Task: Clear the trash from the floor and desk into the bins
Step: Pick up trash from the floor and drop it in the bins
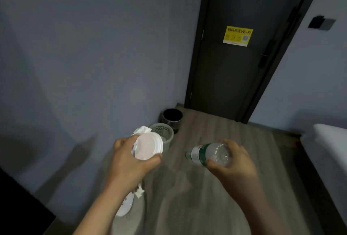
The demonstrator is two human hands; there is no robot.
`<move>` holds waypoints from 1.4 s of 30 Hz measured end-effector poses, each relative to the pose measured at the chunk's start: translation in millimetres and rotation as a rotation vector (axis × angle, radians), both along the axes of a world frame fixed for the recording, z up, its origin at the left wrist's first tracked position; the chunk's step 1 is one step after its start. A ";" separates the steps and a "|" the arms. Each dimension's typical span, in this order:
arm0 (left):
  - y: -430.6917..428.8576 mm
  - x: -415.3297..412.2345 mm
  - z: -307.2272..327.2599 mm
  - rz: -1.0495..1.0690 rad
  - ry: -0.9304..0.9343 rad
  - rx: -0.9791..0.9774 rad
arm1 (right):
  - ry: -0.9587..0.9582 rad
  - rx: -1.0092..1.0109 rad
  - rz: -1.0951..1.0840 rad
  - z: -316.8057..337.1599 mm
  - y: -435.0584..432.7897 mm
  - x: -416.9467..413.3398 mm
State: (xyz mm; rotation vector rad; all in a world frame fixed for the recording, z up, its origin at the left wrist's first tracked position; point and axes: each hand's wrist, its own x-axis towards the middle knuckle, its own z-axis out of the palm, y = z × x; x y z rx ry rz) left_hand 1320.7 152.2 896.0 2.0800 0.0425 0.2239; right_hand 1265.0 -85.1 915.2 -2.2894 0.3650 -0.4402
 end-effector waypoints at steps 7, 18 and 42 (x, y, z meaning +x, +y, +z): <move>-31.5 121.2 -12.8 0.016 0.021 0.071 | -0.008 0.025 0.070 -14.4 -36.0 133.1; -94.3 302.0 -23.3 0.051 0.090 0.137 | 0.070 -0.012 0.144 -12.3 -110.0 325.9; -113.6 672.8 -105.0 -0.077 0.326 0.221 | 0.261 -0.074 0.146 -66.4 -140.6 687.0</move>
